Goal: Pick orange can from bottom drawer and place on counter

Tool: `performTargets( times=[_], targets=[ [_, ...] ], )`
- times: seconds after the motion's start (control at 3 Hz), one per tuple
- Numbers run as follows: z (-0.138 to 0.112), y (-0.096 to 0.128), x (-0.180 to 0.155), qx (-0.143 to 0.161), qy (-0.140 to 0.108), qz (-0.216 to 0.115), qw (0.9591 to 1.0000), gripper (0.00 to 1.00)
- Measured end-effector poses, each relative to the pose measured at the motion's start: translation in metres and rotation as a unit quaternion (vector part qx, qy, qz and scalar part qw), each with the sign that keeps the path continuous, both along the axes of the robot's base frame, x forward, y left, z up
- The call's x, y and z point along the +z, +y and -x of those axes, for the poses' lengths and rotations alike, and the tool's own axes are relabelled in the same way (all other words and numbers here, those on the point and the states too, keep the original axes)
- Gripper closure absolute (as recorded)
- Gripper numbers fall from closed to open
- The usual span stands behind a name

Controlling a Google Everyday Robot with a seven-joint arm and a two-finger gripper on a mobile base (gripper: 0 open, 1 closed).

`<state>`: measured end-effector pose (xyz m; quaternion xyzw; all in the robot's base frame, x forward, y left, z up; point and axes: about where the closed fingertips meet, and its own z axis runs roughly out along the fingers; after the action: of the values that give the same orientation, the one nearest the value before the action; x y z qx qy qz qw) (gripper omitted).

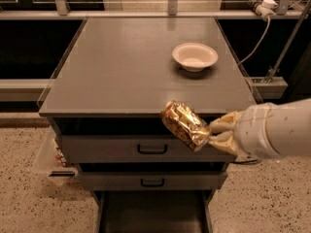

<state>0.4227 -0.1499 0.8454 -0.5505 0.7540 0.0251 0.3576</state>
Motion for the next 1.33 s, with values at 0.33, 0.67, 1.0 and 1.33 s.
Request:
performTargets(
  times=[0.33, 0.67, 1.0, 1.33],
  targets=[
    [-0.028, 0.004, 0.025, 0.030, -0.017, 0.017, 0.9993, 1.00],
    [-0.071, 0.012, 0.062, 0.067, -0.040, 0.017, 0.9968, 1.00],
    [-0.114, 0.026, 0.075, 0.099, -0.043, 0.000, 0.9942, 1.00],
    [-0.150, 0.038, 0.062, 0.119, -0.032, -0.035, 0.9917, 1.00]
  ],
)
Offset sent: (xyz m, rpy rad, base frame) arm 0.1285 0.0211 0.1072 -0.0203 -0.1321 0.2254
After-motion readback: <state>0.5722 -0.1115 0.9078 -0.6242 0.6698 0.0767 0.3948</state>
